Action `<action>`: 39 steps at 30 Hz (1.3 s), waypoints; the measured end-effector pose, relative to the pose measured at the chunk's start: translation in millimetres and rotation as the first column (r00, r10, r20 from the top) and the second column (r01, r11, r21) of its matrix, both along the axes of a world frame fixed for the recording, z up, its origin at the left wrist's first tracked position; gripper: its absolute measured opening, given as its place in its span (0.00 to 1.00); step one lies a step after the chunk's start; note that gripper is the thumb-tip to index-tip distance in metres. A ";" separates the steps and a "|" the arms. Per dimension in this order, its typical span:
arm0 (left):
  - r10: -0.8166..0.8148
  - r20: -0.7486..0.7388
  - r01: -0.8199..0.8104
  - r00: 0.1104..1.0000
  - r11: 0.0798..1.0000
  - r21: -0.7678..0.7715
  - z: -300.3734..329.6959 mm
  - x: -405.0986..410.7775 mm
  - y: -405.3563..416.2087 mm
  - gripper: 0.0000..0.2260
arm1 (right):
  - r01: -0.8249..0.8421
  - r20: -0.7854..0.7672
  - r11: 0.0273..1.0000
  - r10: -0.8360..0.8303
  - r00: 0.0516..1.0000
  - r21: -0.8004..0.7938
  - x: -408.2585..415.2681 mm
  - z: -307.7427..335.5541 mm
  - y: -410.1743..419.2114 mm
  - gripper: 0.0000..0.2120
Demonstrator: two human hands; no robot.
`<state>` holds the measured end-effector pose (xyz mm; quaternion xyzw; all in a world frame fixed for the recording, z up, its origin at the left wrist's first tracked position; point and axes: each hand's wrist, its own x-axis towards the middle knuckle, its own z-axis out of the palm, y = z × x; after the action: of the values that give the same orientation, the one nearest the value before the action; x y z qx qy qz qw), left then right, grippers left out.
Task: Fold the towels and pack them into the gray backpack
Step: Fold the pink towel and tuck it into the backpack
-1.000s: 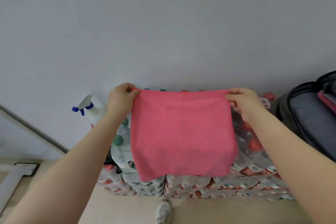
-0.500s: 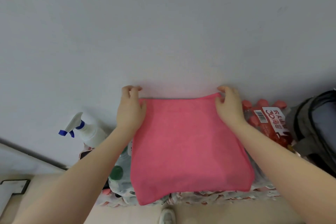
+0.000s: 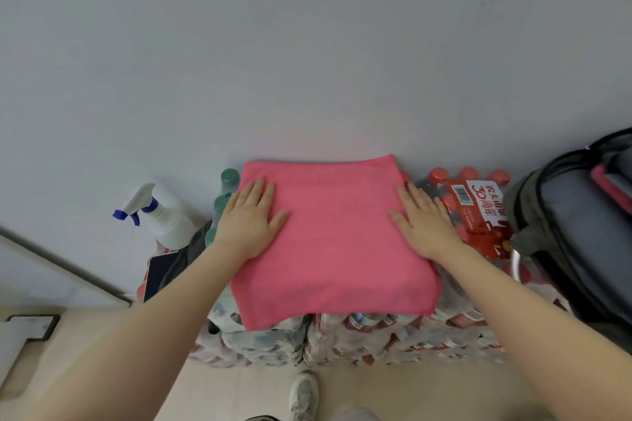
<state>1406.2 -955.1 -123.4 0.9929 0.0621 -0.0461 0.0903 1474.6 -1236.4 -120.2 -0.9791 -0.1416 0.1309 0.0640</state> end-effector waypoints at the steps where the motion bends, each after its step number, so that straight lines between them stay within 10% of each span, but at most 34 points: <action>1: 0.023 0.019 -0.022 1.000 0.999 -0.037 2.8 -7.4 -2.8 0.31 | 0.002 0.015 1.000 -0.003 1.000 0.028 -5.4 1.5 -4.6 0.28; 7: 0.231 0.368 -0.113 0.900 0.942 -0.316 12.5 -58.4 -28.7 0.17 | 0.068 0.309 0.897 -0.221 0.925 0.437 -48.5 19.0 -10.7 0.12; 11: 0.413 0.407 -0.190 0.815 0.853 -0.485 10.1 -93.6 -44.1 0.12 | 0.230 0.109 0.783 -0.353 0.929 0.578 -81.0 10.5 -30.7 0.05; 18: 0.817 -0.052 -0.468 0.575 0.276 -0.840 -9.9 -132.5 -61.2 0.14 | 0.267 0.110 0.785 -0.389 0.915 0.560 -109.0 -2.0 -36.9 0.09; 26: 0.727 -0.229 -0.455 0.648 0.127 -0.881 -9.9 -143.3 -64.5 0.07 | 0.367 -0.028 0.759 -0.419 0.908 0.537 -112.8 2.7 -25.4 0.13; 32: 0.571 -0.411 -0.360 0.711 -0.206 -0.910 -2.5 -143.7 -53.8 0.02 | 0.431 -0.149 0.665 -0.438 0.886 0.610 -102.0 18.4 -28.4 0.12; 35: 0.569 -0.357 -0.303 0.741 -0.192 -0.934 2.3 -142.8 -46.2 0.07 | 0.539 -0.356 0.438 -0.434 0.828 0.719 -97.6 23.6 -40.2 0.11; 39: 0.579 -0.359 -0.356 0.732 -0.123 -0.926 -3.9 -145.4 -42.5 0.17 | 0.572 -0.392 0.491 -0.426 0.815 0.657 -104.9 13.2 -53.8 0.11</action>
<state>1260.8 -997.6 -127.3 0.5742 0.3562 0.0449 0.7358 1369.7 -1290.2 -107.0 -0.8440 0.1146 0.1225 0.5095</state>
